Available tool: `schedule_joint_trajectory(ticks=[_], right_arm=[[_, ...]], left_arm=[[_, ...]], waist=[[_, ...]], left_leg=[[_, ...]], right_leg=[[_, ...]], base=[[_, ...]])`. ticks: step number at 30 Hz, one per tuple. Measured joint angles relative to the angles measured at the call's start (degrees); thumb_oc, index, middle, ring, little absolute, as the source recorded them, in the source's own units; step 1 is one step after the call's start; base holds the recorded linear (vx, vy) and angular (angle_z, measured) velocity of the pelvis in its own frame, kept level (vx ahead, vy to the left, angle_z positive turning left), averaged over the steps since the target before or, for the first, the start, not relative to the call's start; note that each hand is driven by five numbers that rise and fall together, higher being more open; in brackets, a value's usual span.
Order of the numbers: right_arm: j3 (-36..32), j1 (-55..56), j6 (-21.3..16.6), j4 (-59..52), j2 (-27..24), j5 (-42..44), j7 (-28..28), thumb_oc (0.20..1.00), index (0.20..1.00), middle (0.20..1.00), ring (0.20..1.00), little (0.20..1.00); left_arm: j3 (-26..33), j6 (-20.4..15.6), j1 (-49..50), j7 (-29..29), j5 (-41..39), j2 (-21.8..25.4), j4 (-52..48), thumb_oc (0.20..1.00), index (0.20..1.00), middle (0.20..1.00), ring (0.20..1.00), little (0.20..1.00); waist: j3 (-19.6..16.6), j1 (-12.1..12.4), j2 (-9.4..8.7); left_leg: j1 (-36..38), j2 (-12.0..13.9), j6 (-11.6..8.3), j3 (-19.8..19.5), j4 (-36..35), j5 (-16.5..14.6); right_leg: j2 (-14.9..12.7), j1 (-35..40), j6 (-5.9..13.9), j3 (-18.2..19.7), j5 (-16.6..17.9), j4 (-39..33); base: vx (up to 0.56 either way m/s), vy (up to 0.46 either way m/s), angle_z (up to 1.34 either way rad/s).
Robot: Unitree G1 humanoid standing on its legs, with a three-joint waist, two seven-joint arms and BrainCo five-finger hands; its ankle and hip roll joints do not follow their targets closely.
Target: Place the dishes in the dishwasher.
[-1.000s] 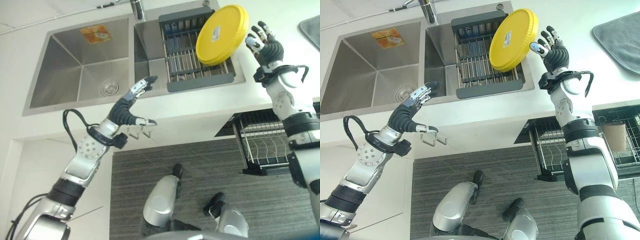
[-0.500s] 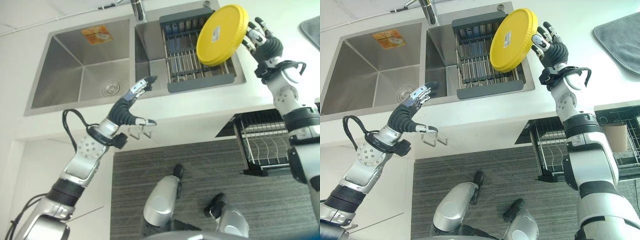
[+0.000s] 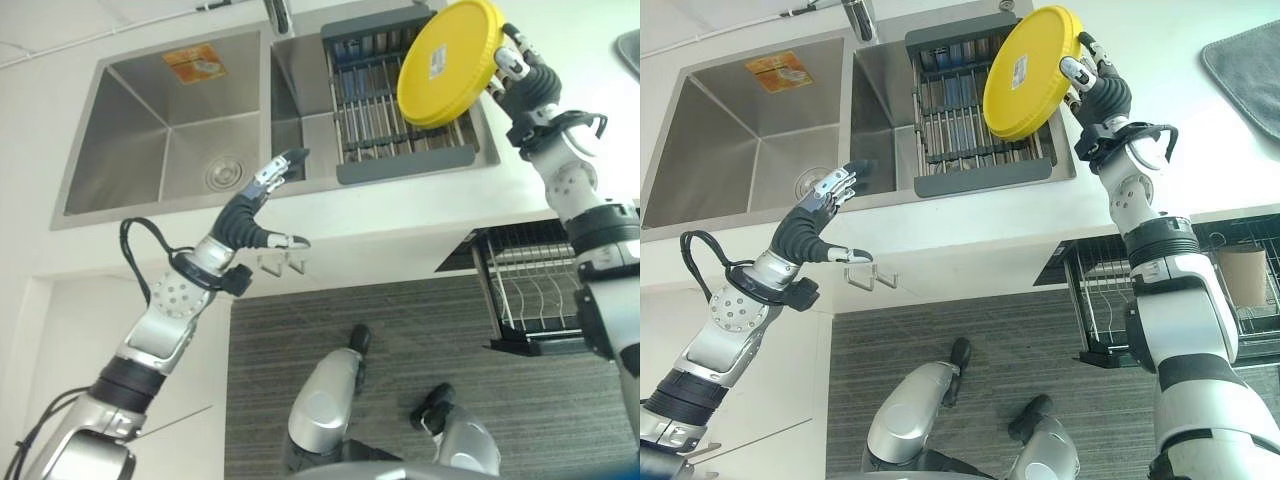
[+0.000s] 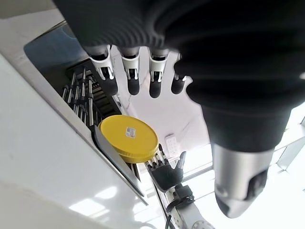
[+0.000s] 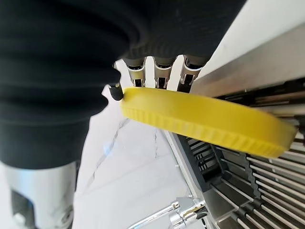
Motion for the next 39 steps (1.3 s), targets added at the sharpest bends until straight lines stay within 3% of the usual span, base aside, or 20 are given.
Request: schedule_joint_trajectory(ticks=[13, 26, 31, 39], right_arm=[[0.01, -0.93, -0.47, 1.62, 0.41, 0.23, -0.36, 1.0, 1.0, 1.0, 1.0, 1.0], [-0.14, -0.92, -10.3, 1.62, 6.65, -1.97, -9.77, 1.0, 1.0, 1.0, 1.0, 1.0], [-0.38, -0.92, -10.34, 1.62, 6.67, -1.88, -10.57, 1.0, 1.0, 1.0, 1.0, 1.0], [-0.37, -0.9, -10.12, 1.63, 6.69, -0.7, -10.32, 1.0, 1.0, 1.0, 1.0, 1.0]], left_arm=[[0.0, 0.03, 0.35, 0.41, 0.02, 0.0, -0.09, 1.0, 1.0, 1.0, 1.0, 1.0], [-0.94, 0.36, 0.51, 2.13, 0.18, -0.1, -0.18, 1.0, 1.0, 1.0, 1.0, 1.0], [-2.12, 0.68, 1.1, 2.58, 0.23, -0.54, -0.18, 1.0, 1.0, 1.0, 1.0, 1.0], [-2.2, 0.94, 1.68, 2.58, 0.46, -0.69, -0.19, 1.0, 1.0, 1.0, 1.0, 1.0]], waist=[[-0.07, 0.04, 0.13], [-0.55, -0.29, 2.05], [-1.15, -0.19, 2.98], [-1.15, -0.14, 2.98]], left_leg=[[0.21, 0.05, 0.0, 0.12, -0.03, -0.02], [1.03, -0.17, 0.07, 0.9, -0.39, -0.03], [1.53, -0.7, 0.24, 1.11, -1.05, 0.08], [1.69, -0.74, 0.24, 1.11, -1.0, 0.09]], right_leg=[[-0.02, 0.06, -0.71, 0.07, -0.43, 0.03], [-0.49, 0.05, -0.74, 0.57, -0.45, 0.46], [-1.08, 0.11, -0.76, 0.5, -0.49, 0.63], [-1.26, 0.11, -0.77, 0.47, -0.65, 1.08]], base=[[0.03, 0.011, -0.01], [0.0, 0.034, -0.02], [0.0, 0.017, 0.0], [0.0, 0.0, 0.0]])
